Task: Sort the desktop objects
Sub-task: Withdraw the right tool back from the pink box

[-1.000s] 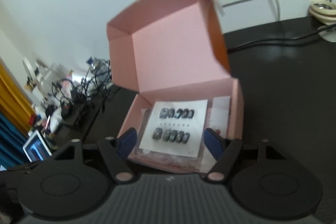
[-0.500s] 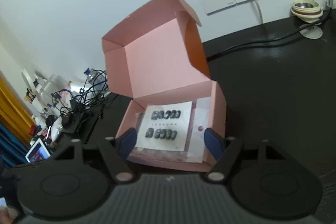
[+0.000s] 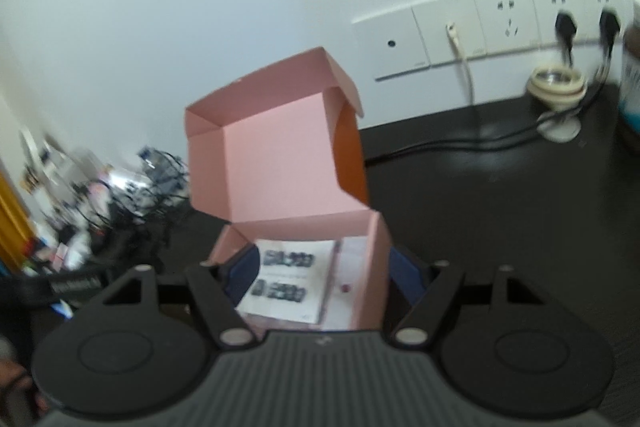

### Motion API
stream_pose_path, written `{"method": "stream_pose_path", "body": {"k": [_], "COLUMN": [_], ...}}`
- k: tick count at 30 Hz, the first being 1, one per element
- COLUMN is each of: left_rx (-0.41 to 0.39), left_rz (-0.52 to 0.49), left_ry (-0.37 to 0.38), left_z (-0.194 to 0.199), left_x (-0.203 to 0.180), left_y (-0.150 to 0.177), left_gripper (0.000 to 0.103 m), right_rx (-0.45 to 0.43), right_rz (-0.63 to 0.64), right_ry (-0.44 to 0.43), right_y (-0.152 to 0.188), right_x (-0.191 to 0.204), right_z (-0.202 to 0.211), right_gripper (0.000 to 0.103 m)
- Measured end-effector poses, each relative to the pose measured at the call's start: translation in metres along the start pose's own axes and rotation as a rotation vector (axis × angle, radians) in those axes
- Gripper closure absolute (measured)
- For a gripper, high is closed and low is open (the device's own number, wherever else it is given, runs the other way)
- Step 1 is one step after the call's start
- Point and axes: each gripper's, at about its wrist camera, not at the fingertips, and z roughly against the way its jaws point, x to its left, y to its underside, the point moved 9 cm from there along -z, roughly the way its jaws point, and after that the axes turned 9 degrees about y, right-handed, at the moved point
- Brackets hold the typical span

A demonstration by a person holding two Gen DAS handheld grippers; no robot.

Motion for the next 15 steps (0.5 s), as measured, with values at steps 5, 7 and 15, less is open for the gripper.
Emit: {"method": "stream_pose_path", "body": {"k": [5,7,15], "left_rx": [0.01,0.006,-0.06], "left_rz": [0.008,0.01,-0.112], "left_ry": [0.009,0.017,0.111], "left_z": [-0.008,-0.009,-0.014], "left_x": [0.001,0.002,-0.011], "left_y": [-0.003,-0.007,-0.026], "left_gripper": [0.001,0.001,0.001], "right_rx": [-0.007,-0.046,-0.113], "right_rz": [0.016,0.024,0.112], "right_ry": [0.042,0.017,0.019], "right_y": [0.0,-0.006,-0.025], "right_x": [-0.002,-0.002,0.002], "right_z": [0.005,0.01,0.019], "right_gripper": [0.023,0.023,0.04]}}
